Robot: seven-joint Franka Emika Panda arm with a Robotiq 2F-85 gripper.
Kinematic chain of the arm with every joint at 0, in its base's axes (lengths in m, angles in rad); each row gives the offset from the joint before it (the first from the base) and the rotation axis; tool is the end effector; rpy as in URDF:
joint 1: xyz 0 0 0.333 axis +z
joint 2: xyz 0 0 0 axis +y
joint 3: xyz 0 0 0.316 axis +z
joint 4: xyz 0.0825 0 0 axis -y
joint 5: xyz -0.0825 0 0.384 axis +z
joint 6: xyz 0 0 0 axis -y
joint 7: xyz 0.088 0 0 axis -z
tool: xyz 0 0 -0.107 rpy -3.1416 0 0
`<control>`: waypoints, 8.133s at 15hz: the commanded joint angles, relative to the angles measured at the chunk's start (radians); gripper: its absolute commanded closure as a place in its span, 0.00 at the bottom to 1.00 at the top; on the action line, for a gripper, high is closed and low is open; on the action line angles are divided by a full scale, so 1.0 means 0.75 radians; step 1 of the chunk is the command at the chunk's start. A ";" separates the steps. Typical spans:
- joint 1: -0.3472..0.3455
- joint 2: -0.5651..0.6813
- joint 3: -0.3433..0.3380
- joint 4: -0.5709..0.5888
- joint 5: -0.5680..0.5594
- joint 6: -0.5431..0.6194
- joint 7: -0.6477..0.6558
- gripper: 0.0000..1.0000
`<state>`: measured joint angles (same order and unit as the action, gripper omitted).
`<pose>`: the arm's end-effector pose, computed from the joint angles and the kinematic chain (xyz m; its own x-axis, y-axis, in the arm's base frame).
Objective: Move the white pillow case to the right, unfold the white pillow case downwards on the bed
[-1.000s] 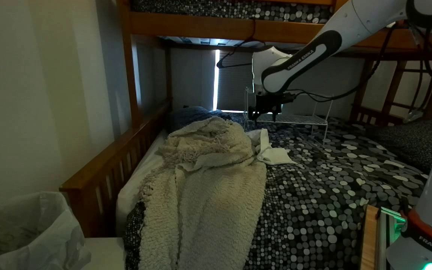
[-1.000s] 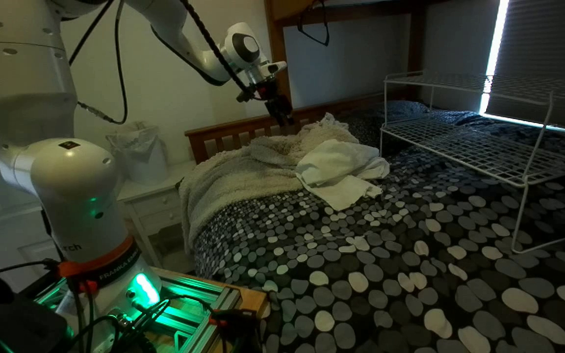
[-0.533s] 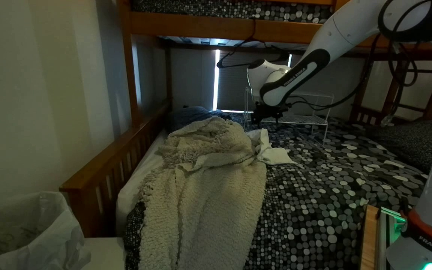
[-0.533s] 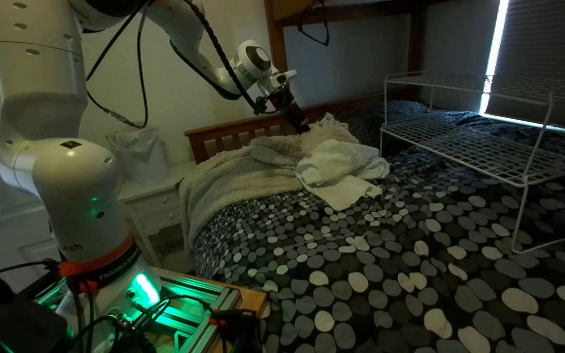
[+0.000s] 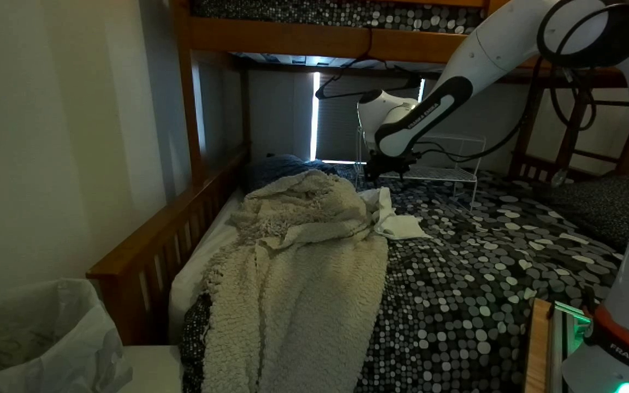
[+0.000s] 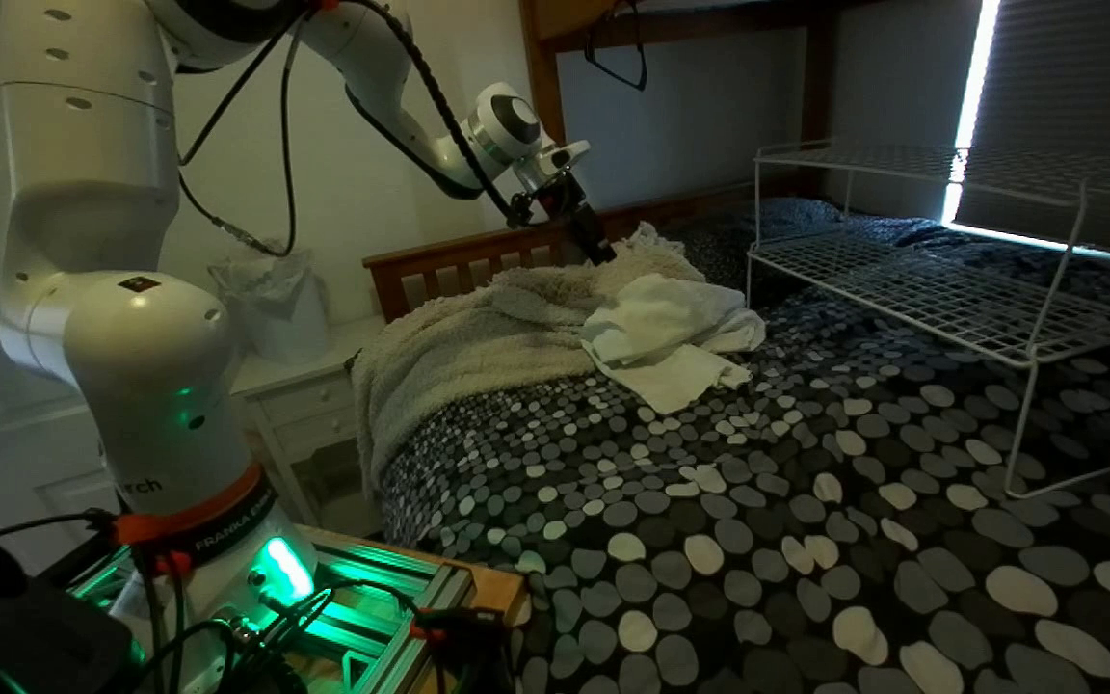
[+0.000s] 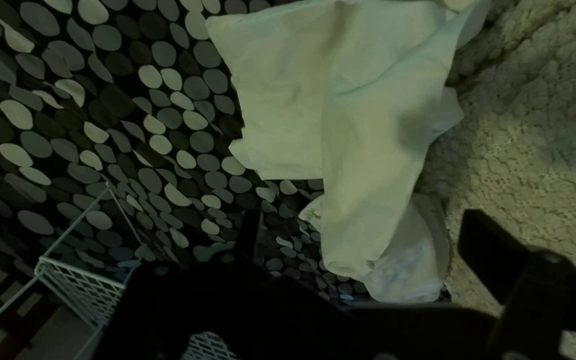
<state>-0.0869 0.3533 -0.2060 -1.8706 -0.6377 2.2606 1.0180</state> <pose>0.6077 -0.1911 0.3391 0.6327 -0.6580 0.4083 -0.7743 -0.5277 0.3494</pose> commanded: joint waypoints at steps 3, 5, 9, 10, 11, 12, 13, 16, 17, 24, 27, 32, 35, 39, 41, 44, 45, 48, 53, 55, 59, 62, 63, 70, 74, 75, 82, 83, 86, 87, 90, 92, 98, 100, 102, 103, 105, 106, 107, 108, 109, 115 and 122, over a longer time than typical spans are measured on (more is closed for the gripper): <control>-0.020 0.165 -0.033 0.115 0.075 0.115 -0.006 0.00; -0.018 0.207 -0.047 0.135 0.102 0.178 -0.002 0.00; -0.001 0.286 -0.086 0.179 0.152 0.247 -0.010 0.32; 0.002 0.301 -0.095 0.191 0.163 0.243 -0.019 0.42; 0.007 0.315 -0.104 0.200 0.171 0.239 -0.023 0.49; 0.010 0.326 -0.112 0.207 0.178 0.236 -0.026 0.58; 0.014 0.335 -0.119 0.215 0.184 0.238 -0.027 0.65; 0.029 0.333 -0.139 0.218 0.190 0.213 -0.034 0.87; 0.035 0.321 -0.144 0.214 0.191 0.186 -0.041 0.95; 0.089 0.109 -0.220 0.094 0.065 -0.124 -0.088 0.99; 0.059 -0.075 -0.245 -0.020 -0.061 -0.096 -0.063 0.99; -0.045 -0.424 -0.237 -0.279 -0.288 -0.082 -0.117 0.99; -0.147 -0.639 -0.231 -0.446 -0.380 0.001 -0.139 0.99; -0.290 -0.889 -0.258 -0.567 -0.275 0.023 -0.337 0.99; -0.361 -0.955 -0.280 -0.556 -0.208 0.013 -0.379 0.99; -0.463 -0.988 -0.303 -0.483 -0.071 -0.013 -0.390 0.99; -0.497 -0.996 -0.306 -0.467 -0.035 -0.015 -0.375 0.99; -0.608 -0.930 -0.312 -0.357 0.033 -0.046 -0.302 0.99; -0.753 -0.714 -0.371 -0.178 0.066 -0.029 -0.164 0.99; -0.799 -0.617 -0.397 -0.102 0.062 -0.015 -0.082 0.99; -0.810 -0.392 -0.386 0.054 0.030 -0.041 0.247 0.99; -0.741 -0.182 -0.372 0.174 0.045 -0.044 0.561 0.99; -0.707 -0.142 -0.362 0.185 0.067 -0.056 0.613 0.99; -0.432 0.174 -0.272 0.281 0.246 -0.010 0.661 0.99; -0.303 0.310 -0.257 0.352 0.244 0.001 0.670 0.99; -0.280 0.333 -0.252 0.370 0.247 -0.004 0.658 0.99; -0.076 0.405 -0.223 0.330 0.193 0.034 0.635 0.99; -0.053 0.414 -0.221 0.328 0.187 0.040 0.634 0.99; 0.004 0.427 -0.205 0.310 0.185 0.012 0.589 0.70; 0.010 0.423 -0.199 0.305 0.191 -0.010 0.547 0.64; -0.009 0.346 -0.158 0.226 0.231 -0.044 0.318 0.42; 0.013 0.223 -0.156 0.079 0.203 0.032 0.205 0.27; 0.097 -0.154 -0.126 -0.298 0.095 0.163 -0.049 0.00; 0.099 -0.300 -0.086 -0.427 0.087 0.147 -0.157 0.00; 0.088 -0.451 -0.044 -0.556 0.073 0.124 -0.277 0.00; 0.076 -0.524 -0.024 -0.611 0.074 0.099 -0.351 0.00; 0.049 -0.673 0.008 -0.711 0.080 0.023 -0.518 0.00; 0.033 -0.726 0.022 -0.733 0.080 -0.040 -0.604 0.00; 0.012 -0.773 0.033 -0.752 0.070 -0.107 -0.684 0.00; -0.010 -0.815 0.042 -0.762 0.069 -0.172 -0.774 0.00; -0.037 -0.852 0.049 -0.772 0.046 -0.234 -0.855 0.00; -0.140 -0.881 0.044 -0.732 -0.047 -0.322 -1.056 0.00; -0.169 -0.881 0.029 -0.732 -0.069 -0.323 -1.114 0.00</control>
<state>-0.2036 -0.3078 -0.1942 -2.4200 -0.6928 2.0180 0.1847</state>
